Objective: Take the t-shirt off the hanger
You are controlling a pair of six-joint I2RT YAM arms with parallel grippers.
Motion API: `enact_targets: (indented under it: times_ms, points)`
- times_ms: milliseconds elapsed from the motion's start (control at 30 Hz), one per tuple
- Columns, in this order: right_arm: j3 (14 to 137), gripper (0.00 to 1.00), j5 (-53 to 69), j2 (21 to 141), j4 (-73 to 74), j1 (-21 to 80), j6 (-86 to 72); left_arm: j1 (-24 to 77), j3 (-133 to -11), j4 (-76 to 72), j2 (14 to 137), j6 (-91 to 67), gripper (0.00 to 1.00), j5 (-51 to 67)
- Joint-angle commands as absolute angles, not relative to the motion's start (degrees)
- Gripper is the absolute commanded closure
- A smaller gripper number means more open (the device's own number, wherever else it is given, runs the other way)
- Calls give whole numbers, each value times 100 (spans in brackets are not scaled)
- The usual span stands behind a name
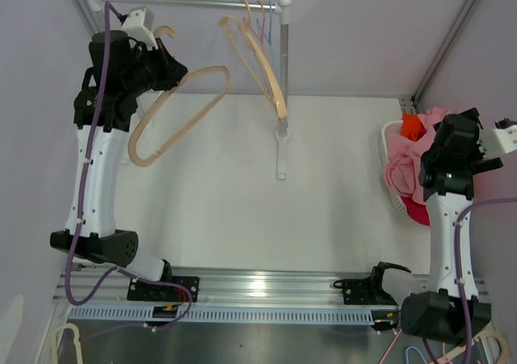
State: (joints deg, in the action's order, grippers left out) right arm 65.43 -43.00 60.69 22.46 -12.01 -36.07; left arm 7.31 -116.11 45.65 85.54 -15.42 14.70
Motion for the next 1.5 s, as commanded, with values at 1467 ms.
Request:
enact_targets:
  times_ms: [1467]
  points:
    - [6170, 1, -3753, 4474, 1986, -62, -3067, 1512, -14010, 1590, 12058, 229, 99, -721]
